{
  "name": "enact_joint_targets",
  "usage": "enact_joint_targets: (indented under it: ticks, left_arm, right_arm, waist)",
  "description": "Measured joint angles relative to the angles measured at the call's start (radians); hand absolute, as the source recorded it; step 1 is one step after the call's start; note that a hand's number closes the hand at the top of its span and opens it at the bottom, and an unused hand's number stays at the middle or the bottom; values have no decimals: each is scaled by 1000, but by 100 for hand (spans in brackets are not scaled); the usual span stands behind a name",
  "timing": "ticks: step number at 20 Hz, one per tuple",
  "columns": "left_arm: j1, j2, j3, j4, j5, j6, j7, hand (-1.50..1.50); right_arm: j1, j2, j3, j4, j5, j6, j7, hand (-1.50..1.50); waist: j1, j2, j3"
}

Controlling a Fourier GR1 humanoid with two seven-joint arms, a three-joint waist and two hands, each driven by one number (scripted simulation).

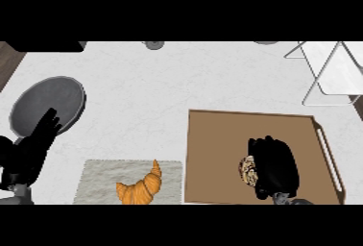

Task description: Pick the cupcake from the tray and place it in the tiered shelf

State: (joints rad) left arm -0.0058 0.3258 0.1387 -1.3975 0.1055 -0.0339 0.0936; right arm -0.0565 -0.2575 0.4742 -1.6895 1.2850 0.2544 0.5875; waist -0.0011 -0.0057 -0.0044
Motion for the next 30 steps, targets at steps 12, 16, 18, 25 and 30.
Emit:
enact_joint_targets:
  ticks: [12,16,18,25,30]
  left_arm:
    - [-15,-6,-17,-26,-2,-20,-4,0]
    - [-28,-14,-34,-18,-11,-25,-3,0]
    - [-33,-16,-41,-13,-16,-27,-5,0]
    - [-53,-16,-42,-2,-22,-24,5,0]
    - [-64,-26,-40,17,-29,-13,0,0]
  right_arm:
    - [-370,138,-537,182,53,-98,463,150]
    - [-550,154,-665,268,113,-149,534,150]
    - [-635,158,-715,305,148,-177,556,150]
    - [-907,147,-827,438,295,-266,594,150]
    - [-1069,128,-877,569,400,-314,599,150]
  waist:
    - [54,33,5]
    - [79,35,4]
    - [86,35,4]
    - [87,30,3]
    - [77,28,2]
